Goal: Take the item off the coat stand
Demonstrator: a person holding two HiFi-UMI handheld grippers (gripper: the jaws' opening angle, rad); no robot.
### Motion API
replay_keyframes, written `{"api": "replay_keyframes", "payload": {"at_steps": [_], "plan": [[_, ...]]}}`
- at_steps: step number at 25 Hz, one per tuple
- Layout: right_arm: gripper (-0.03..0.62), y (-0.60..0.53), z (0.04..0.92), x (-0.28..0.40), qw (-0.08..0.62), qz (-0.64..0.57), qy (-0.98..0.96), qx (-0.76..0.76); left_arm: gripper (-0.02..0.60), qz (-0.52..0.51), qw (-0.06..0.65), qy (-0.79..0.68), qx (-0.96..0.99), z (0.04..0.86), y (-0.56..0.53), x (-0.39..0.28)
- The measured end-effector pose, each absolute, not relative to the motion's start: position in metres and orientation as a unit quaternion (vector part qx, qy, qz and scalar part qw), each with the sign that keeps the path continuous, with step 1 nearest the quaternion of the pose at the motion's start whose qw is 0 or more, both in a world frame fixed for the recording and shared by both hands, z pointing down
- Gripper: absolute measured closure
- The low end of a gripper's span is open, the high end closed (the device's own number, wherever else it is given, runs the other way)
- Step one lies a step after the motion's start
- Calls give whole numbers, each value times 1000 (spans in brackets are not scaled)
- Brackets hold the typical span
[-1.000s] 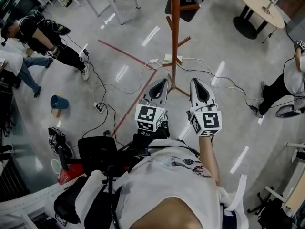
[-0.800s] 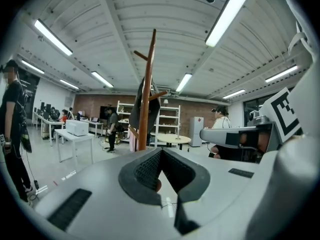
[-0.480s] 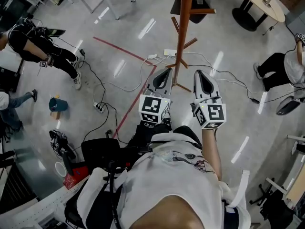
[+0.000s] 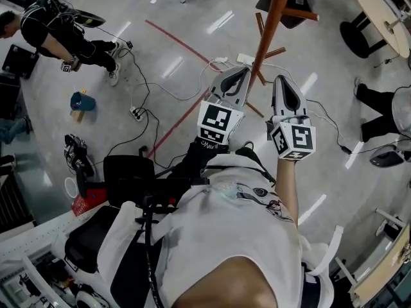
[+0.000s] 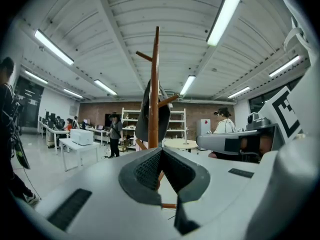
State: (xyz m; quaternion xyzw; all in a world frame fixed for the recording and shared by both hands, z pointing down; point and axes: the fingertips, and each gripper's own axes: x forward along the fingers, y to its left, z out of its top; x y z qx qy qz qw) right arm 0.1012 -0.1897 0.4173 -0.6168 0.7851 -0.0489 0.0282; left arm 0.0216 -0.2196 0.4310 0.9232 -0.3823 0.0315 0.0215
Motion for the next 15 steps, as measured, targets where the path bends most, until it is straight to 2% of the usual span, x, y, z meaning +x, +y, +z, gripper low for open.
{"api": "replay_keyframes", "payload": {"at_steps": [15], "plan": [[589, -236, 405, 122, 62, -31, 798, -599, 580, 19, 25, -426, 904, 424, -265, 16]]}}
